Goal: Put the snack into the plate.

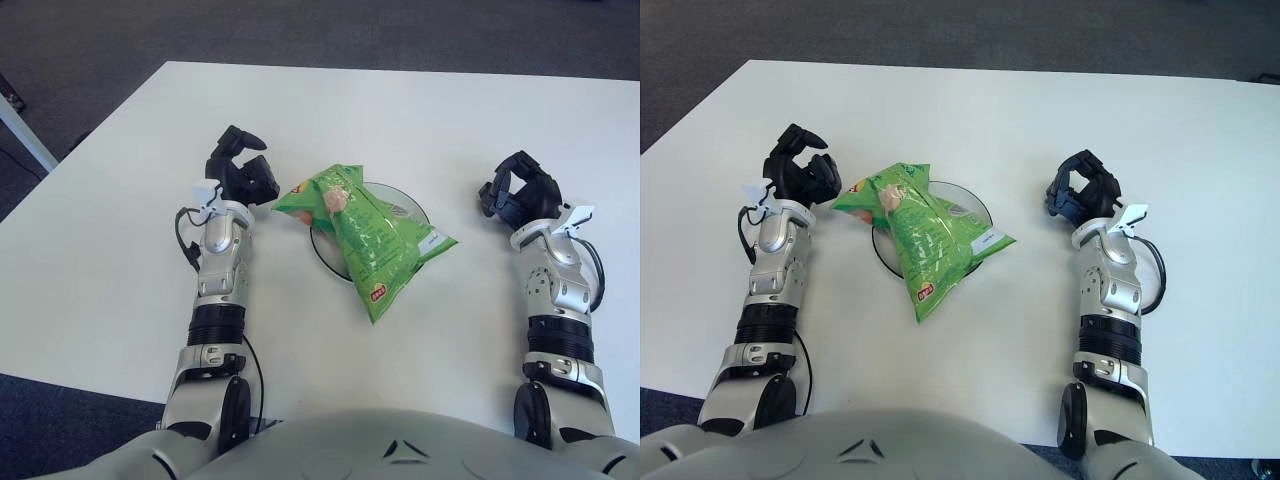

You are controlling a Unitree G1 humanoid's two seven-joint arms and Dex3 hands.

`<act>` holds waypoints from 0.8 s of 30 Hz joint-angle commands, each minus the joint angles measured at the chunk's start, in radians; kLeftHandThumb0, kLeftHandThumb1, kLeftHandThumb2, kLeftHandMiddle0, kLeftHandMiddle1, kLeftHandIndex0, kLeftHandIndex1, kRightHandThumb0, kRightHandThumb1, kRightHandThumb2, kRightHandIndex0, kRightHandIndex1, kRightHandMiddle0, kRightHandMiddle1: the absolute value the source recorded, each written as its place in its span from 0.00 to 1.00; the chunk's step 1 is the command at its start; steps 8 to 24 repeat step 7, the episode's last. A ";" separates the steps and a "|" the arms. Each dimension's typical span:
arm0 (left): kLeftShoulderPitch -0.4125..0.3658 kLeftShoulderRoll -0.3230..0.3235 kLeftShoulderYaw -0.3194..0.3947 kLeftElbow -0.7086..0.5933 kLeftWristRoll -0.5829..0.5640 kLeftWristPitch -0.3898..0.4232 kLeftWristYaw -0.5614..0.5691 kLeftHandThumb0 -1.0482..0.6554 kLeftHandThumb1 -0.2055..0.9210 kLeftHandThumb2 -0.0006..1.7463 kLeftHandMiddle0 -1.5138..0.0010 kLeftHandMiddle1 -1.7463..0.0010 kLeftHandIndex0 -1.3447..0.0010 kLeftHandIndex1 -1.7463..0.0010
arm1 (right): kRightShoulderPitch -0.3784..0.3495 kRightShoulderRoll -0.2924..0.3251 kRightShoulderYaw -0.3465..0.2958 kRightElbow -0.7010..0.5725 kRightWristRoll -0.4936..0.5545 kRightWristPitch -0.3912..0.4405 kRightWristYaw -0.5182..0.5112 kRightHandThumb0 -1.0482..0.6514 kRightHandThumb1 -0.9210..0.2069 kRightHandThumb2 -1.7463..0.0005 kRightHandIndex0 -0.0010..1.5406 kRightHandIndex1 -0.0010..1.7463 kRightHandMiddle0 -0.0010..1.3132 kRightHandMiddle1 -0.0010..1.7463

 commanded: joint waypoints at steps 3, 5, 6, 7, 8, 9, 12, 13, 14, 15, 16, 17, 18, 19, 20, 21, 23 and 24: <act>0.021 0.008 0.004 0.047 0.004 -0.019 -0.014 0.30 0.34 0.85 0.17 0.00 0.46 0.00 | 0.002 0.007 -0.004 0.006 0.020 0.029 -0.001 0.34 0.49 0.28 0.86 1.00 0.44 1.00; 0.018 0.009 0.004 0.053 0.003 -0.020 -0.017 0.30 0.34 0.85 0.17 0.00 0.46 0.00 | 0.000 0.007 -0.004 0.007 0.022 0.033 0.001 0.34 0.49 0.28 0.86 1.00 0.44 1.00; 0.018 0.010 0.004 0.054 0.003 -0.021 -0.018 0.30 0.34 0.85 0.17 0.00 0.46 0.00 | 0.000 0.007 -0.004 0.006 0.023 0.035 0.001 0.34 0.49 0.28 0.86 1.00 0.44 1.00; 0.017 0.010 0.004 0.056 0.001 -0.020 -0.020 0.30 0.34 0.85 0.17 0.00 0.46 0.00 | 0.000 0.006 -0.004 0.006 0.023 0.036 0.001 0.34 0.49 0.28 0.86 1.00 0.44 1.00; 0.017 0.010 0.004 0.056 0.001 -0.020 -0.020 0.30 0.34 0.85 0.17 0.00 0.46 0.00 | 0.000 0.006 -0.004 0.006 0.023 0.036 0.001 0.34 0.49 0.28 0.86 1.00 0.44 1.00; 0.017 0.010 0.004 0.056 0.001 -0.020 -0.020 0.30 0.34 0.85 0.17 0.00 0.46 0.00 | 0.000 0.006 -0.004 0.006 0.023 0.036 0.001 0.34 0.49 0.28 0.86 1.00 0.44 1.00; 0.017 0.010 0.004 0.056 0.001 -0.020 -0.020 0.30 0.34 0.85 0.17 0.00 0.46 0.00 | 0.000 0.006 -0.004 0.006 0.023 0.036 0.001 0.34 0.49 0.28 0.86 1.00 0.44 1.00; 0.017 0.010 0.004 0.056 0.001 -0.020 -0.020 0.30 0.34 0.85 0.17 0.00 0.46 0.00 | 0.000 0.006 -0.004 0.006 0.023 0.036 0.001 0.34 0.49 0.28 0.86 1.00 0.44 1.00; 0.017 0.010 0.004 0.056 0.001 -0.020 -0.020 0.30 0.34 0.85 0.17 0.00 0.46 0.00 | 0.000 0.006 -0.004 0.006 0.023 0.036 0.001 0.34 0.49 0.28 0.86 1.00 0.44 1.00; 0.017 0.010 0.004 0.056 0.001 -0.020 -0.020 0.30 0.34 0.85 0.17 0.00 0.46 0.00 | 0.000 0.006 -0.004 0.006 0.023 0.036 0.001 0.34 0.49 0.28 0.86 1.00 0.44 1.00; 0.017 0.010 0.004 0.056 0.001 -0.020 -0.020 0.30 0.34 0.85 0.17 0.00 0.46 0.00 | 0.000 0.006 -0.004 0.006 0.023 0.036 0.001 0.34 0.49 0.28 0.86 1.00 0.44 1.00; 0.017 0.010 0.004 0.056 0.001 -0.020 -0.020 0.30 0.34 0.85 0.17 0.00 0.46 0.00 | 0.000 0.006 -0.004 0.006 0.023 0.036 0.001 0.34 0.49 0.28 0.86 1.00 0.44 1.00; 0.017 0.010 0.004 0.056 0.001 -0.020 -0.020 0.30 0.34 0.85 0.17 0.00 0.46 0.00 | 0.000 0.006 -0.004 0.006 0.023 0.036 0.001 0.34 0.49 0.28 0.86 1.00 0.44 1.00; 0.017 0.010 0.004 0.056 0.001 -0.020 -0.020 0.30 0.34 0.85 0.17 0.00 0.46 0.00 | 0.000 0.006 -0.004 0.006 0.023 0.036 0.001 0.34 0.49 0.28 0.86 1.00 0.44 1.00; 0.017 0.010 0.004 0.056 0.001 -0.020 -0.020 0.30 0.34 0.85 0.17 0.00 0.46 0.00 | 0.000 0.006 -0.004 0.006 0.023 0.036 0.001 0.34 0.49 0.28 0.86 1.00 0.44 1.00; 0.017 0.010 0.004 0.056 0.001 -0.020 -0.020 0.30 0.34 0.85 0.17 0.00 0.46 0.00 | 0.000 0.006 -0.004 0.006 0.023 0.036 0.001 0.34 0.49 0.28 0.86 1.00 0.44 1.00; 0.017 0.010 0.004 0.056 0.001 -0.020 -0.020 0.30 0.34 0.85 0.17 0.00 0.46 0.00 | 0.000 0.006 -0.004 0.006 0.023 0.036 0.001 0.34 0.49 0.28 0.86 1.00 0.44 1.00; 0.017 0.010 0.004 0.056 0.001 -0.020 -0.020 0.30 0.34 0.85 0.17 0.00 0.46 0.00 | 0.000 0.006 -0.004 0.006 0.023 0.036 0.001 0.34 0.49 0.28 0.86 1.00 0.44 1.00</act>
